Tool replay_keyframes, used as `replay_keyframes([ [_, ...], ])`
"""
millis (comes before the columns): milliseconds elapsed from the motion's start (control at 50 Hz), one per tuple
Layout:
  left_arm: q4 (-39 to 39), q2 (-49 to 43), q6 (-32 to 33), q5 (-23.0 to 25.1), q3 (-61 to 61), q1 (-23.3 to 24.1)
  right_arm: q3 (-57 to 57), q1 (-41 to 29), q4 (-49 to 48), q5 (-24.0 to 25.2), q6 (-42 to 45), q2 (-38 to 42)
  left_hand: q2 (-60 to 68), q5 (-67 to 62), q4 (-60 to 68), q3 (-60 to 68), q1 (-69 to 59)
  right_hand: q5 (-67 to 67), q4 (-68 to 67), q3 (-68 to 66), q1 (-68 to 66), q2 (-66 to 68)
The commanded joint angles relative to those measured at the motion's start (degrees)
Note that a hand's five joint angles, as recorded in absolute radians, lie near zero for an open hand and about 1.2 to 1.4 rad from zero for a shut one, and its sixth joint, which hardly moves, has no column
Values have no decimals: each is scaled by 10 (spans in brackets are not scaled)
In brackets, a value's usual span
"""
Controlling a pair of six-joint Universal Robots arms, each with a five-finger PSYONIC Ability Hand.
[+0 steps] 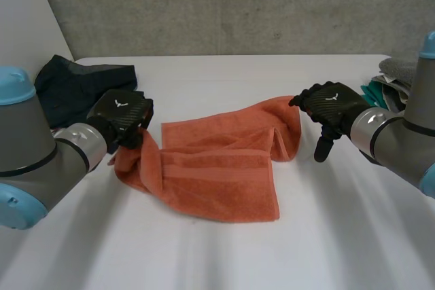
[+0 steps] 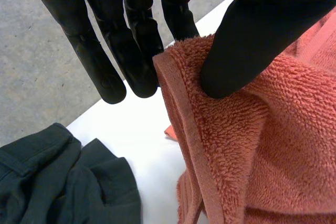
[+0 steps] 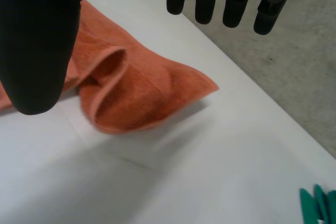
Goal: Fold the laundry.
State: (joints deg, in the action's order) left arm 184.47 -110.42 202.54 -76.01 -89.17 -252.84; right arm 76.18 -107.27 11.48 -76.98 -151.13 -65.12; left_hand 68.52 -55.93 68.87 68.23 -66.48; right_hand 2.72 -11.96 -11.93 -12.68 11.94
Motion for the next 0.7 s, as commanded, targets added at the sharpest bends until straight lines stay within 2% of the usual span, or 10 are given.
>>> replay_keyframes([
  [20,-1,60,-5,10,-11,-5,-2,11,-58,9,-19,35,115,-141,111,118,-135,-27,20,19,27,-19],
  [240,-7,156,-64,9,-12,-2,-123,-24,-39,30,-222,177,115,-141,111,118,-135,-24,16,16,23,-16],
  [360,-10,172,-71,8,-14,-8,-162,-47,-44,32,-282,230,115,-141,111,118,-135,6,-14,-14,-7,14],
  [440,-12,182,-86,2,-14,-11,-177,-58,-58,24,-287,254,115,-141,111,118,-135,176,-183,-184,-176,184],
  [460,-12,187,-98,0,-14,-12,-179,-58,-64,17,-287,256,115,-141,111,118,-135,348,-355,-356,-348,356],
  [520,-11,194,-118,-2,-14,-13,-176,-54,-73,3,-288,248,115,-141,111,118,-135,672,-679,-680,-672,680],
  [600,-10,209,-146,-4,-19,-19,-155,-36,-100,-25,-285,199,115,-141,111,118,-135,673,-680,-681,-673,681],
  [700,0,209,-166,-7,-33,-31,-102,-2,-136,-17,-234,63,115,-141,111,118,-135,673,-680,-681,-673,681],
])
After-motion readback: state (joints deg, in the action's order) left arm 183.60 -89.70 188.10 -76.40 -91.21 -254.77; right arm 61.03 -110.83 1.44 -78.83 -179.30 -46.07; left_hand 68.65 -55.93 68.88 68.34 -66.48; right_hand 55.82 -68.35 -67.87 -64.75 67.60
